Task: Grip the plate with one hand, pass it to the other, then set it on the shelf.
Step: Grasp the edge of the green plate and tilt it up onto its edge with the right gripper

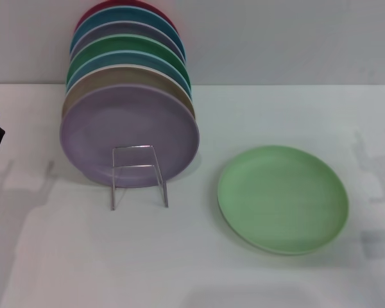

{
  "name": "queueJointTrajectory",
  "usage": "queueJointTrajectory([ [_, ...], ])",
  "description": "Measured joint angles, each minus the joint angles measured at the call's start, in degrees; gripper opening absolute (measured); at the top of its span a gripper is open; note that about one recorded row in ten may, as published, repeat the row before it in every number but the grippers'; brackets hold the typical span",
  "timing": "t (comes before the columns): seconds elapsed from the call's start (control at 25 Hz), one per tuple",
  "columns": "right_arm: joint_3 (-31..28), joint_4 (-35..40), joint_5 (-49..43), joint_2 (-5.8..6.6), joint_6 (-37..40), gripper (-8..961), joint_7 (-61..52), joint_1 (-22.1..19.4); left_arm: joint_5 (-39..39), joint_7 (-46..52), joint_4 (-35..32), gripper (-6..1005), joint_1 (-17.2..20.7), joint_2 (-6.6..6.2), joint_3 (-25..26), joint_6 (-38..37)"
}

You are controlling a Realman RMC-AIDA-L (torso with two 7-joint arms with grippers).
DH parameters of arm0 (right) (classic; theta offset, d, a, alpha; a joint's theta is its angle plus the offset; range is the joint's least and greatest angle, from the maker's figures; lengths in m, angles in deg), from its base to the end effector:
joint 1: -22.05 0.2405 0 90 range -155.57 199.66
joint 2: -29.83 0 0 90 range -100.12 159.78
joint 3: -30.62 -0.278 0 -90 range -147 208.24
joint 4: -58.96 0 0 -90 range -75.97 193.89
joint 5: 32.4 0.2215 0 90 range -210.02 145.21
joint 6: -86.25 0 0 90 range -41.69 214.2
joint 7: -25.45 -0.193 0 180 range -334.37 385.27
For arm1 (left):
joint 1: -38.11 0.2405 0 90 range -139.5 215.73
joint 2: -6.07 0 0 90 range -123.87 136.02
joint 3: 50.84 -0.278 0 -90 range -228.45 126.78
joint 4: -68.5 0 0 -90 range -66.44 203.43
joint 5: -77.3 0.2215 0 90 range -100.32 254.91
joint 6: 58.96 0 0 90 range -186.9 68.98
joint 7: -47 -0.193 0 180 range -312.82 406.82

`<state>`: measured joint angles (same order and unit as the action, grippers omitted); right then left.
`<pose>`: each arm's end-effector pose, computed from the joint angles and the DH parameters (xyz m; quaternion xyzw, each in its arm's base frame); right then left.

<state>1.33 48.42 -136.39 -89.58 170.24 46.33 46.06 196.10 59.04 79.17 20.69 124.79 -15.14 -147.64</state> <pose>0.3253 0.3708 0.0026 -0.6361 0.0353 0.2253 0.7371 -0.3353 0.3306 0.0002 -0.6294 -0.1836 -0.4181 0.6287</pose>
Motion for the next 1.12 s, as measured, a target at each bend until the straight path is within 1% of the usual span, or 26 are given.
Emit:
queueJointTrajectory([
  [0.48, -0.37, -1.99, 0.02, -0.13, 0.74, 670, 15.51, -0.13, 0.0, 0.0, -0.17, 809, 0.64, -0.02, -0.08, 0.02],
  [0.6, -1.54, -2.5, 0.02, -0.11, 0.8, 666, 15.83, -0.09, -0.03, 0.0, -0.2, 809, 0.7, -0.08, 0.08, 0.04],
  [0.8, -4.99, -4.18, 0.09, -0.01, 0.6, 660, 10.7, 0.24, -0.08, 0.0, -0.2, 809, 0.8, -0.03, 0.18, 0.58],
  [0.92, -9.31, -9.18, 1.09, 0.1, -3.15, 657, 9.24, 0.01, -0.08, 0.0, -0.09, 809, 0.67, -0.08, 0.25, 0.89],
  [1.12, -15.77, -17.31, 1.22, 0.57, -16.95, 651, 9.41, 0.37, -0.1, 0.0, 0.0, 809, 0.52, -0.08, 0.29, 0.9],
])
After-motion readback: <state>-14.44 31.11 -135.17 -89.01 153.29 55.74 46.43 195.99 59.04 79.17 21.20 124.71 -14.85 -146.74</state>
